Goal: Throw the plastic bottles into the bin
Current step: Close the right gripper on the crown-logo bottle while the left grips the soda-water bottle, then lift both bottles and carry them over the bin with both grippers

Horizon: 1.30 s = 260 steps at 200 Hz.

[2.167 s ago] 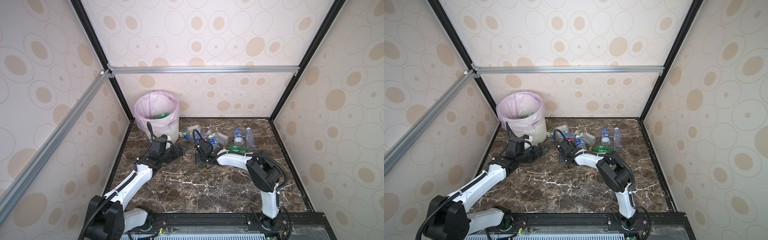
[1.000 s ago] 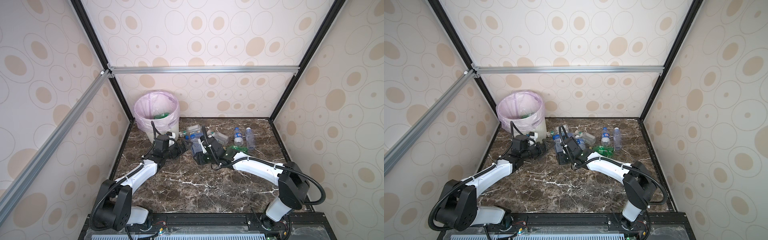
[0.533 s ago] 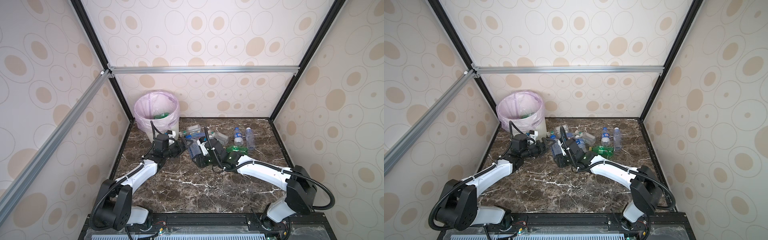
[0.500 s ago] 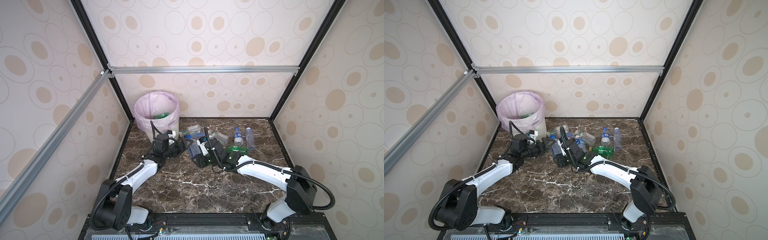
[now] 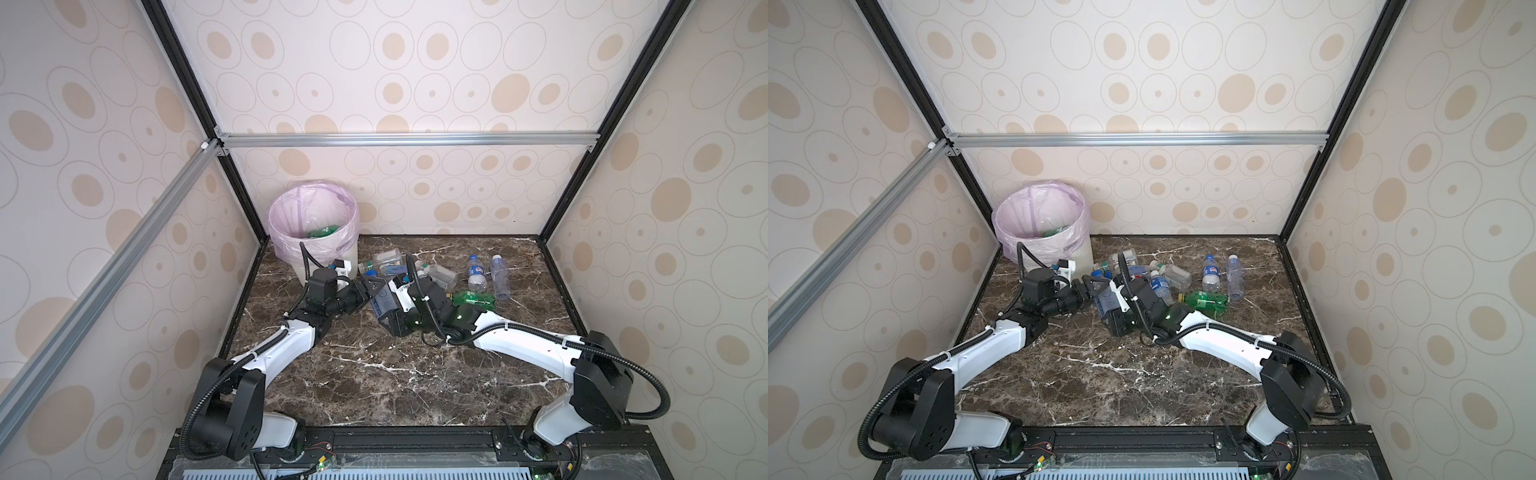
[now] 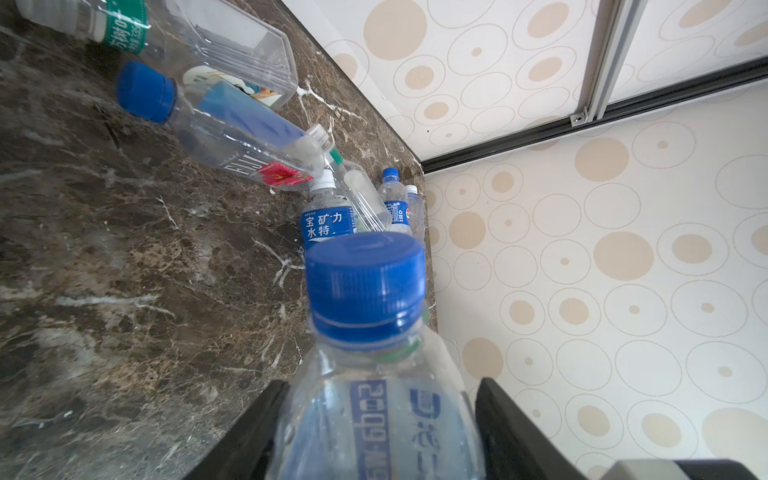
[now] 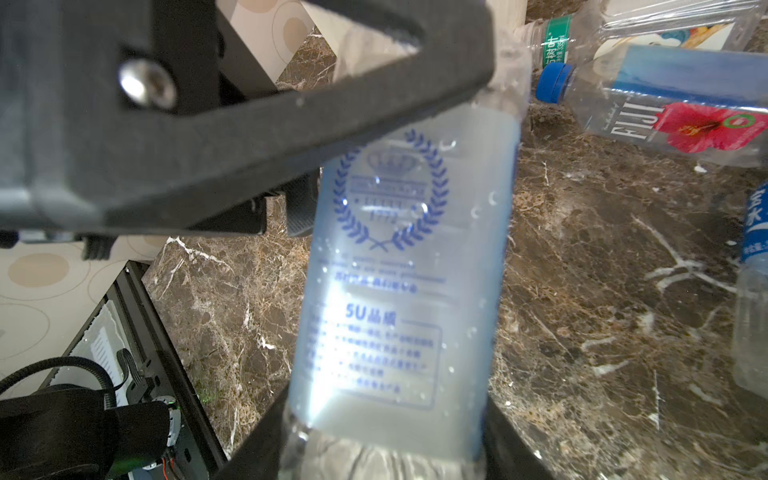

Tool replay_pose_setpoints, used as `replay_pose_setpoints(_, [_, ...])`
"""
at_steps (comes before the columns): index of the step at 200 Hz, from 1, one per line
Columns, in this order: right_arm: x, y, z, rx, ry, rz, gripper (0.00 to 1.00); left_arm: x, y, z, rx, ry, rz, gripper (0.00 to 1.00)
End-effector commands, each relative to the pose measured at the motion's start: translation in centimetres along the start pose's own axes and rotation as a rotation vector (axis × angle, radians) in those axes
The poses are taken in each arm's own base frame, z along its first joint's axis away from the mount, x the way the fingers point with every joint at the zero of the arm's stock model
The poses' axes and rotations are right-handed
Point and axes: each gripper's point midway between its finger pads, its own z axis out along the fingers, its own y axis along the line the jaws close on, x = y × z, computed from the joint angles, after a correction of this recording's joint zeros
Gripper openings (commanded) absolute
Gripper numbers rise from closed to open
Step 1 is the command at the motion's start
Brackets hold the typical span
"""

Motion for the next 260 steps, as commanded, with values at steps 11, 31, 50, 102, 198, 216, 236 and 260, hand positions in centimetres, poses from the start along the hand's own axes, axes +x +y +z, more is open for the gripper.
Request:
replay_pose_setpoints(11, [-1.2,0.7,-0.1,-0.01,-0.031,-0.018,0.52,0.2,-0.7,0.1,0.03,0.0,-0.002,0.67])
replay_pose_setpoints(31, [-1.2,0.6,0.0,0.0,-0.027,-0.017,0.55,0.3,-0.6,0.1,0.027,0.0,-0.003,0.63])
replay_pose_setpoints(50, [-1.1,0.6,-0.1,-0.002,-0.025,-0.016,0.58,0.3,-0.4,0.0,0.014,-0.004,0.001,0.58])
replay_pose_setpoints(102, [-0.8,0.4,-0.4,0.006,-0.024,-0.016,0.7,0.2,0.3,-0.5,-0.036,-0.018,0.014,0.57])
replay_pose_setpoints(198, [-1.9,-0.2,-2.7,0.063,-0.075,-0.057,0.85,-2.3,0.6,-2.6,-0.222,-0.111,0.168,0.56])
replay_pose_setpoints(216, [-2.4,-0.4,-3.2,0.078,-0.1,-0.066,0.89,-3.1,-0.1,-3.1,-0.245,-0.13,0.207,0.56])
replay_pose_setpoints(236, [-3.0,-0.3,-3.8,0.088,-0.118,-0.079,0.94,-3.9,-0.8,-3.8,-0.273,-0.152,0.252,0.55])
replay_pose_setpoints(260, [-4.0,-0.1,-4.6,0.096,-0.139,-0.095,1.0,-4.9,-1.9,-4.6,-0.288,-0.182,0.291,0.55])
